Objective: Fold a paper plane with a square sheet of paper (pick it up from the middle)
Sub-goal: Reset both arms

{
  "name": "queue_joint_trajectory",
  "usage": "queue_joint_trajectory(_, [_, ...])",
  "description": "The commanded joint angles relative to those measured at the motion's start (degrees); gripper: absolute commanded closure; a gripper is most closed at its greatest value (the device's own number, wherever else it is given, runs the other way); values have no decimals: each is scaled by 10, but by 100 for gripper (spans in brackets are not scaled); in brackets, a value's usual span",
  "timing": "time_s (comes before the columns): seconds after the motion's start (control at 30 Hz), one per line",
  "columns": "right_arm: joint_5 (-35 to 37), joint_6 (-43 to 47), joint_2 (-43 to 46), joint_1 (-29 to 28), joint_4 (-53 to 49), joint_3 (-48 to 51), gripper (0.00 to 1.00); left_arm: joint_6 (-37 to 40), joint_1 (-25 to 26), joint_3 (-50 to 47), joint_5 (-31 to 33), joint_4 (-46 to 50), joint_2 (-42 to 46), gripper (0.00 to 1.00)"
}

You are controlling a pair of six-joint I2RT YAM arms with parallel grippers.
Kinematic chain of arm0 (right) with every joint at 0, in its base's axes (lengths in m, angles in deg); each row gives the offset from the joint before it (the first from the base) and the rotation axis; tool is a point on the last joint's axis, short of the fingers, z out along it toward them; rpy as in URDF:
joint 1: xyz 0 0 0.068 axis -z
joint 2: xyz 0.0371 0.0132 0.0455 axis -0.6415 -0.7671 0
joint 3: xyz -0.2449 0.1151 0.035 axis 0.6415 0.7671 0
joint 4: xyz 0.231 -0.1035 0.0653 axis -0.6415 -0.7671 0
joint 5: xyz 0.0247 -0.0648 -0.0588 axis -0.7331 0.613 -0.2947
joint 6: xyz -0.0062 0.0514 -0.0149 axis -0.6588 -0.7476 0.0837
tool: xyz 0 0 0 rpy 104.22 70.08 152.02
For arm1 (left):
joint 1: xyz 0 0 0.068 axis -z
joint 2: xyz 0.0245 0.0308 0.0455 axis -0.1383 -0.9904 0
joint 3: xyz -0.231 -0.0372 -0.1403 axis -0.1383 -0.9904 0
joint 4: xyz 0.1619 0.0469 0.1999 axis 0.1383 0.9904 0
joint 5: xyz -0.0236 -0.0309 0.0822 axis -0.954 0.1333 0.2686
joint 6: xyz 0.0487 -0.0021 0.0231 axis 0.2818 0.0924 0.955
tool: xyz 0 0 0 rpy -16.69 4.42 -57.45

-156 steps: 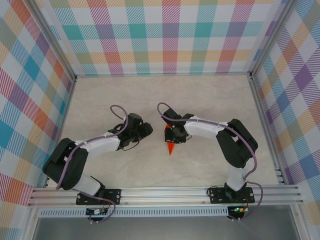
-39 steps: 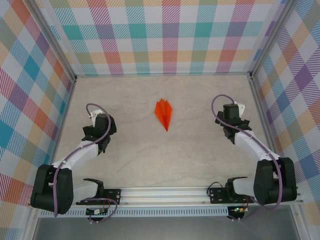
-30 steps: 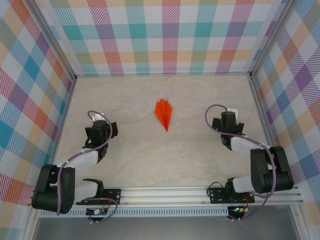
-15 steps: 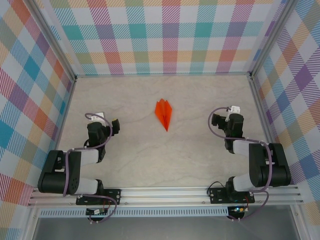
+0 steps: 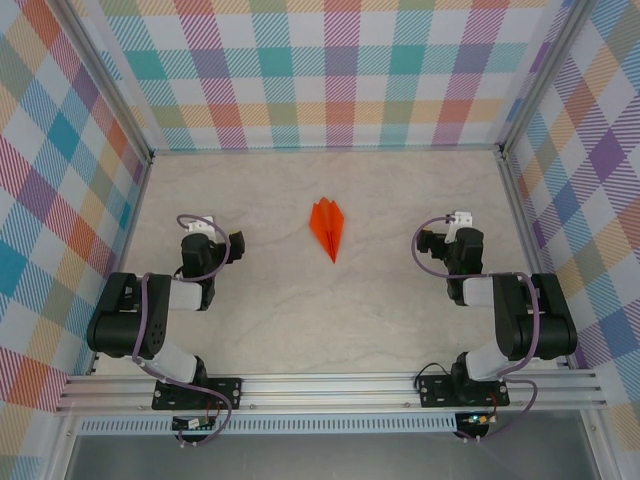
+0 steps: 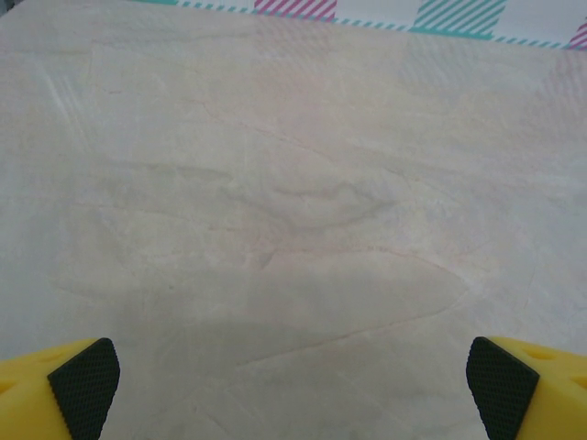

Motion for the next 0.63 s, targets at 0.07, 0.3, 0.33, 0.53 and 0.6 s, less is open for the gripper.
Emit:
queue_joint_trajectory(0.07, [-13, 4, -1, 0, 26, 2, 0, 20, 5, 15, -24, 22, -4, 0])
queue_joint_trajectory(0.3, [-13, 5, -2, 0, 26, 2, 0, 21, 7, 15, -23, 22, -4, 0])
queue_joint_trajectory(0.33, [-13, 5, -2, 1, 26, 2, 0, 22, 7, 16, -23, 23, -4, 0])
queue_joint_trajectory(0.53, [-14, 6, -2, 1, 27, 2, 0, 24, 10, 18, -18, 26, -5, 0])
queue_joint_trajectory(0.6, [-70, 27, -1, 0, 24, 0, 0, 23, 10, 16, -18, 23, -4, 0])
